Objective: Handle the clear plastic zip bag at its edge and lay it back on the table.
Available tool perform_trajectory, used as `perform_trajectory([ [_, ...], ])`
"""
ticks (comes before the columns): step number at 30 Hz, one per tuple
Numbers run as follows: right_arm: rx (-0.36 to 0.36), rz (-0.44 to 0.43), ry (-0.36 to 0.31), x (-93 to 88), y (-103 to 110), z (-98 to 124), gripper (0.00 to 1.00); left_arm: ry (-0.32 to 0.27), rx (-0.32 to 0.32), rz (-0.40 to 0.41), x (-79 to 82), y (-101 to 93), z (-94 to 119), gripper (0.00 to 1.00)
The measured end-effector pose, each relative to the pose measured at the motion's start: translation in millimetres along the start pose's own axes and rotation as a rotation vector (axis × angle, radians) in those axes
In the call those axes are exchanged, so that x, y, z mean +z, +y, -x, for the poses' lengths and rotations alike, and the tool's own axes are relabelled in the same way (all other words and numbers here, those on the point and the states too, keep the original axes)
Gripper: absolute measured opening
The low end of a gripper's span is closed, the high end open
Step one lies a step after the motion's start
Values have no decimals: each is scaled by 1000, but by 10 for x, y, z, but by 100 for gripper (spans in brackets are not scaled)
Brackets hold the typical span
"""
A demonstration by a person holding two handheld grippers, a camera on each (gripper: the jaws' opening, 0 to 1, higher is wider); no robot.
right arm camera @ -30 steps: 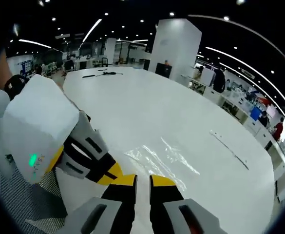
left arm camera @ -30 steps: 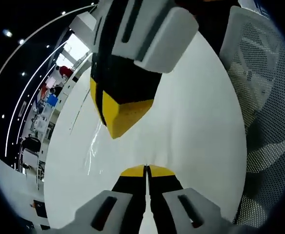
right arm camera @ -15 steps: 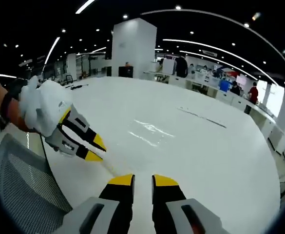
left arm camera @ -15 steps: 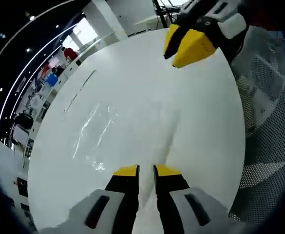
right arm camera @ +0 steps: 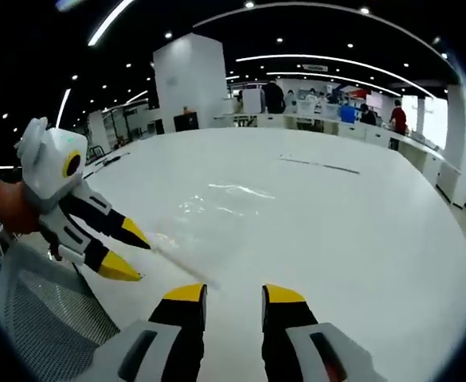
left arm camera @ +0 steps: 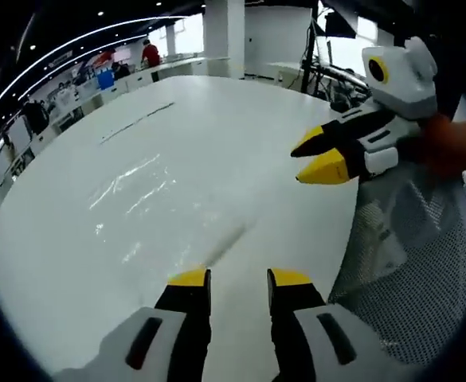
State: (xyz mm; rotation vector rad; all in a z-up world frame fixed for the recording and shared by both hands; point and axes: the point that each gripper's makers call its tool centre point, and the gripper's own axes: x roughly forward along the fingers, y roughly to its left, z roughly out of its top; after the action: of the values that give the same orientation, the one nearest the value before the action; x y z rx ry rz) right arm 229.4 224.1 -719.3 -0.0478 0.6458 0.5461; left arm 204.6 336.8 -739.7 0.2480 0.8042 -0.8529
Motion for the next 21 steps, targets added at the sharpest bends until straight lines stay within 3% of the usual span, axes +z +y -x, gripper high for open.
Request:
perform_trajectory([
  [3, 7, -10, -2, -30, 13, -27, 28, -45, -3, 53, -45, -38, 88, 29],
  [6, 12, -29, 3, -90, 27, -42, 31, -110, 46, 144, -78, 115, 200, 32],
  [9, 17, -36, 11, -104, 60, -21, 33, -139, 77, 187, -109, 133, 296, 33],
  [15, 41, -21, 20, -103, 145, -67, 35, -215, 151, 309, -168, 437, 528, 35],
  [21, 52, -12, 16, -108, 166, -39, 36, -228, 177, 306, -166, 445, 547, 35],
])
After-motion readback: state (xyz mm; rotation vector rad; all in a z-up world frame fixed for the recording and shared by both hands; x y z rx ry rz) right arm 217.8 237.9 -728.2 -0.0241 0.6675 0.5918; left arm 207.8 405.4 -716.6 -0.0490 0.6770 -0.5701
